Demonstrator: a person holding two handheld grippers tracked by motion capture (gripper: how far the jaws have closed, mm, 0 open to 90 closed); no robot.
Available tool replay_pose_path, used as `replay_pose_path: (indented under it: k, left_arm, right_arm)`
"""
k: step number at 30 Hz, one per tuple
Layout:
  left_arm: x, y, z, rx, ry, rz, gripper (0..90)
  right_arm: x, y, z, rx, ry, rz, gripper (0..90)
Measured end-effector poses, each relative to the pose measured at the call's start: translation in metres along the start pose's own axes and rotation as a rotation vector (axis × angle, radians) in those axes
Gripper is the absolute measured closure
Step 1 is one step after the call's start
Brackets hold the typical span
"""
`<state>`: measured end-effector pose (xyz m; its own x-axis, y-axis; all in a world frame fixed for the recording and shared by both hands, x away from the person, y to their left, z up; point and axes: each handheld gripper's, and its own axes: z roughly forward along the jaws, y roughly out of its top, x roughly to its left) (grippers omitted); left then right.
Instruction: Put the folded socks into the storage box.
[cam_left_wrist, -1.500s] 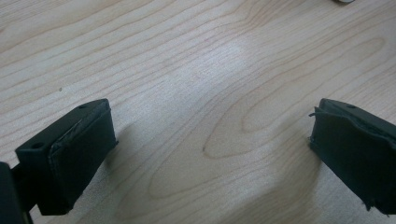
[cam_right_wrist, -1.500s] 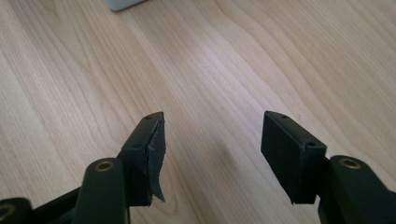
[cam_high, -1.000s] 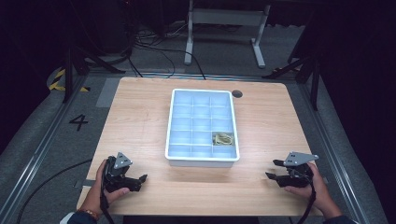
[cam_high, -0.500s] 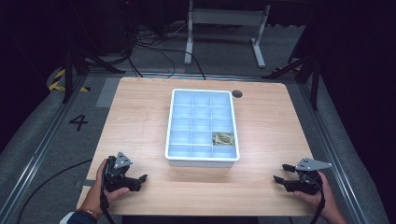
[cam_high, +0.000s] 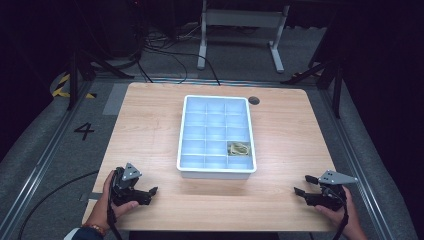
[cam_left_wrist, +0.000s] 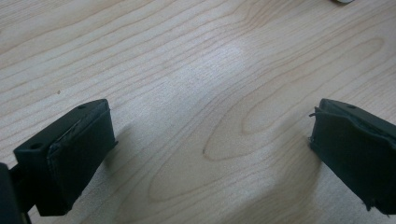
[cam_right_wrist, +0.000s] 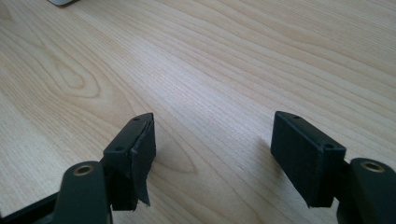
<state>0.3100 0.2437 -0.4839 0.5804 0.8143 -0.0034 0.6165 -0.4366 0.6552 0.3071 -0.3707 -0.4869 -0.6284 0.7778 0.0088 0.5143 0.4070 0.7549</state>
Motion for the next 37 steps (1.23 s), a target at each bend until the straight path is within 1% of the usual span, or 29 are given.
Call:
replay_pose_path:
  k: [8, 18, 22, 31, 37]
  left_arm:
    - [-0.0009, -0.0002, -0.0003, -0.003, 0.009, -0.005, 0.2]
    - [0.0000, 0.0002, 0.0002, -0.001, 0.005, 0.000, 0.0]
    - [0.0001, 0.0009, 0.0010, -0.003, 0.002, -0.005, 0.0]
    - [0.0004, 0.0017, 0.0017, -0.003, -0.001, -0.006, 0.0]
    - [-0.0001, 0.0014, 0.0014, -0.003, 0.005, -0.006, 0.2]
  right_arm:
    - [-0.0006, -0.0001, 0.0000, 0.001, -0.002, 0.003, 31.4]
    - [-0.0011, 0.0004, 0.0006, -0.002, -0.010, 0.010, 31.4]
    - [-0.0010, 0.0004, 0.0005, -0.001, -0.012, 0.010, 31.3]
    - [-0.0014, 0.0004, 0.0005, -0.002, -0.011, 0.016, 31.2]
    - [-0.0027, 0.0015, 0.0017, -0.001, -0.006, 0.015, 30.3]
